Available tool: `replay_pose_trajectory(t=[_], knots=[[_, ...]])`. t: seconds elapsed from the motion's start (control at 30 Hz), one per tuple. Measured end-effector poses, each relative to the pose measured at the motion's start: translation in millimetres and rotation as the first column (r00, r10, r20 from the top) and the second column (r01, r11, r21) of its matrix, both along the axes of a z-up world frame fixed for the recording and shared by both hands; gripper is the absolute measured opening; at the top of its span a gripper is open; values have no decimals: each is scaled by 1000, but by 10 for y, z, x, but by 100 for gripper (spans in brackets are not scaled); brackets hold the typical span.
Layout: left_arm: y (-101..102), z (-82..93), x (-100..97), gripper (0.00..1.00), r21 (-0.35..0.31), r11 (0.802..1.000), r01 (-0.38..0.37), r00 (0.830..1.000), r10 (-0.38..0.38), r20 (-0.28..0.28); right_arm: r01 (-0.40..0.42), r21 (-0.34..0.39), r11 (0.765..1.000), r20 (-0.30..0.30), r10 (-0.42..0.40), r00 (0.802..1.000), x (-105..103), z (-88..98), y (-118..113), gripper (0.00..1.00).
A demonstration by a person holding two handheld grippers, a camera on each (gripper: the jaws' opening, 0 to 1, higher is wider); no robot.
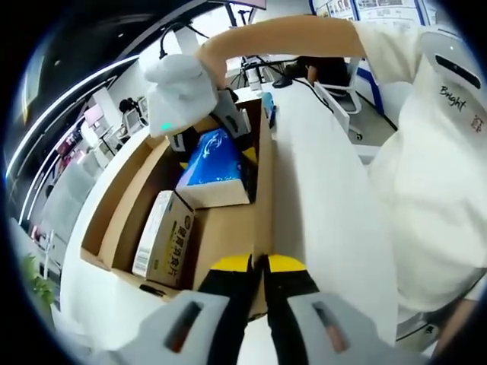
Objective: Operate the shoe box by opening the lid, removing the specified soft item, and placing it in the target area until the item is outside and the box remains undamaged.
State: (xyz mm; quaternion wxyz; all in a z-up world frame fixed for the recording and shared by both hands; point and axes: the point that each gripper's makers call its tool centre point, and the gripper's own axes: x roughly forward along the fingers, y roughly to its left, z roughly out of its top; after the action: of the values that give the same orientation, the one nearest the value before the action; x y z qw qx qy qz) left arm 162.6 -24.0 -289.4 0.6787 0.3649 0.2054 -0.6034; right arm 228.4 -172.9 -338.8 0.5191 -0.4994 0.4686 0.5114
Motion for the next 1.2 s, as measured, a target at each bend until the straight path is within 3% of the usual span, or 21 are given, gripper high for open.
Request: replay_pose_trajectory(t=[0.07, 0.2, 0.3, 0.47, 0.87, 1.0, 1.17, 1.2], knots=[[1, 0, 2, 5, -3, 1000, -1, 1000, 1, 3, -3, 29, 1000, 17, 2, 1000, 15, 75, 38, 68], [2, -3, 1, 5, 1, 1000, -2, 1000, 2, 5, 5, 101, 995, -15, -4, 1000, -70, 203, 166, 68], [2, -5, 3, 5, 2, 1000, -6, 1000, 6, 10, -6, 81, 997, 27, 4, 1000, -3, 296, 159, 68], [6, -4, -1, 5, 0, 1000, -7, 1000, 7, 14, -6, 77, 997, 34, 4, 999, 83, 365, 151, 67], [-3, -2, -14, 4, 7, 1000, 26, 999, -26, 20, -66, 37, 997, 100, 62, 993, -15, 567, 129, 68], [-3, -4, -17, 4, 11, 1000, 20, 1000, -20, 19, -67, 40, 997, 96, 62, 993, -94, 613, 106, 68], [-1, -3, -14, 4, 10, 1000, 13, 1000, -13, 10, -165, -26, 986, 165, 167, 972, -49, 669, 79, 68], [0, -3, -13, 4, 9, 1000, 12, 1000, -12, 10, -136, -28, 990, 160, 139, 977, -61, 669, 83, 68]])
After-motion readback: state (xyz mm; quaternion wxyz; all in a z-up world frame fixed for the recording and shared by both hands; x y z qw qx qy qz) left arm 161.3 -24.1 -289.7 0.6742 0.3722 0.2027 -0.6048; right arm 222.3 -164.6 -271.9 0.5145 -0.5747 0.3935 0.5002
